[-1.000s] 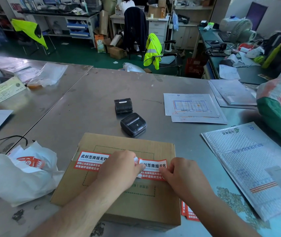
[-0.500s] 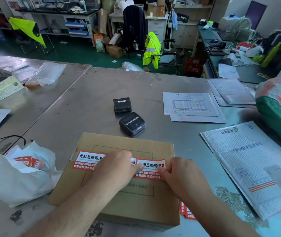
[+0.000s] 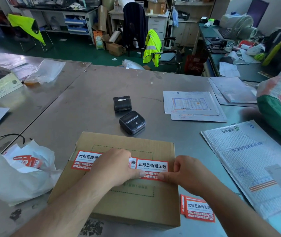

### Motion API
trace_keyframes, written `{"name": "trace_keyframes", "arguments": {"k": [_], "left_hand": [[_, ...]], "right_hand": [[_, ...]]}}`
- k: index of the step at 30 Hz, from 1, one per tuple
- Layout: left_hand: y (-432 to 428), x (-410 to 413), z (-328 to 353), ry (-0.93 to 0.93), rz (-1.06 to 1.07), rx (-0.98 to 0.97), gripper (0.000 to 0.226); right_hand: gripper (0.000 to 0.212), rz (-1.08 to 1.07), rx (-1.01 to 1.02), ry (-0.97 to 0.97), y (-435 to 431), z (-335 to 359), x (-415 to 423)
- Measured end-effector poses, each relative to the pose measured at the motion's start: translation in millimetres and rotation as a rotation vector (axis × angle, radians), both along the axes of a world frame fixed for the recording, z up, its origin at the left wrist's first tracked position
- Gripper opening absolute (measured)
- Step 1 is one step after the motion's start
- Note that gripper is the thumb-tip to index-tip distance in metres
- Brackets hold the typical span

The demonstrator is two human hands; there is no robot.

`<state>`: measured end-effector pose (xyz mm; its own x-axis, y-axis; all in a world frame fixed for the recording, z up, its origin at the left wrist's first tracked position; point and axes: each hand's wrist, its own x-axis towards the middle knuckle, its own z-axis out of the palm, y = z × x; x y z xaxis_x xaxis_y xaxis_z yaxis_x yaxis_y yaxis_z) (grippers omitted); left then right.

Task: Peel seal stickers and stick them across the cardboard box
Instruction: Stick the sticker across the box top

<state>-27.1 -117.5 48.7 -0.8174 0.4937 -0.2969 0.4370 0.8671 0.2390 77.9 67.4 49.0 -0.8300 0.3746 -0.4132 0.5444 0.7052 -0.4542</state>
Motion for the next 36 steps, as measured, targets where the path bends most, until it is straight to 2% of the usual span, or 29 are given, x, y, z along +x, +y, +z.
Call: {"name": "trace_keyframes", "arguments": {"k": [3,9,12,18,22,28,32,36], "left_hand": [[5,1,-2,0.049,0.047,0.022,0.059],[16,5,-5,0.154,0.136,0.021,0.060],[14,1,-5,0.126,0.112,0.016,0.058],[-1,-9,5,-0.085,-0.059,-0.048,0.052],[2,-7,6,-0.044,-0.053,-0.050,0.055],[10,-2,-1,0.082,0.035,-0.019,0.061],[15,-1,-4,0.110,0.099,0.007,0.059],[7,-7,-3,0.018,0.003,-0.022,0.059]], "right_hand": [[0.053,0.021,-0.005,-0.003,6,-6,-6],[0.054,-0.089,-0.013,0.046,5,-14,-18],[0.054,-0.060,-0.023,0.041,8,-16,-19],[0.049,0.092,-0.157,-0.075,22,-14,-11],[0.048,0.078,-0.146,-0.044,18,-15,-11],[0.057,-0.114,-0.081,0.096,9,-22,-12],[0.054,-0.108,-0.129,0.075,11,-23,-13],[0.046,-0.007,-0.219,0.012,19,-15,-11]]}}
